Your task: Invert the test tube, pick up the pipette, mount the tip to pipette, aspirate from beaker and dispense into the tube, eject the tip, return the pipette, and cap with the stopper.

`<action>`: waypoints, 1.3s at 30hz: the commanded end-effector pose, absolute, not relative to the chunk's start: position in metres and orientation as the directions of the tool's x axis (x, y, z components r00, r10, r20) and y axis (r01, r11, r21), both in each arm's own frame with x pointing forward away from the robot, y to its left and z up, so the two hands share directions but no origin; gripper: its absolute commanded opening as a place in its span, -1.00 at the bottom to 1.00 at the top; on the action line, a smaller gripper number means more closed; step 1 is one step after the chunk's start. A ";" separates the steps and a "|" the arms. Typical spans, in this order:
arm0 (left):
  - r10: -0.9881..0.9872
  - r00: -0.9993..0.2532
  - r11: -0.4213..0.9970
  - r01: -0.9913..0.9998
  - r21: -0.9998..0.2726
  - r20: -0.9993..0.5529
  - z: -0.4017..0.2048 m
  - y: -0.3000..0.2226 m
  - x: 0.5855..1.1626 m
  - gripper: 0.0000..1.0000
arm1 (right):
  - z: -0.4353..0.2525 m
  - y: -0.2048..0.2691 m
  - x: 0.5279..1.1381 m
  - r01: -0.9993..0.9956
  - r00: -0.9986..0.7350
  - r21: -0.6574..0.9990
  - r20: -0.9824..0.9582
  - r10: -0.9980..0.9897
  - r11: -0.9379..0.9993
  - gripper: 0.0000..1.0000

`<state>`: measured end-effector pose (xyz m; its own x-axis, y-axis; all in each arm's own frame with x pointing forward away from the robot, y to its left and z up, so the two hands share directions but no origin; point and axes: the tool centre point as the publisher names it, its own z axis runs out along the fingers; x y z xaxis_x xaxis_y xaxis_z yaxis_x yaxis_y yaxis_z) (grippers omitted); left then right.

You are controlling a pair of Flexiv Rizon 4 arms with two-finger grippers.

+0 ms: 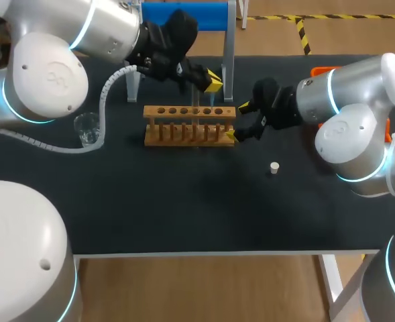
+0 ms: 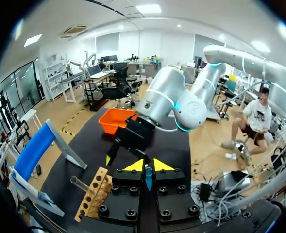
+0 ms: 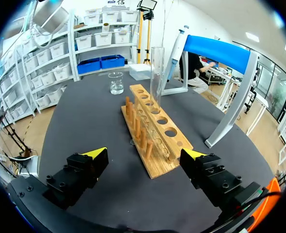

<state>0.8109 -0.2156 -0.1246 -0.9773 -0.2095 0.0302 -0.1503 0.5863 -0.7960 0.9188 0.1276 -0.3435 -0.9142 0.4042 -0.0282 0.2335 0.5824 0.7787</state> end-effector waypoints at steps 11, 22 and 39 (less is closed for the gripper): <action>-0.209 -0.977 0.588 -0.152 -0.794 0.032 -0.124 -0.216 0.811 -1.00 | -0.323 0.111 0.907 0.221 -0.918 0.811 -0.016 0.397 0.542 1.00; -0.209 -0.977 0.588 -0.152 -0.794 0.032 -0.124 -0.216 0.811 -1.00 | -0.293 0.075 0.876 0.171 -0.944 0.874 0.014 0.328 0.455 1.00; -0.209 -0.977 0.588 -0.152 -0.794 0.032 -0.124 -0.216 0.811 -1.00 | -0.251 0.067 0.831 0.092 -0.987 0.965 0.057 0.149 0.245 1.00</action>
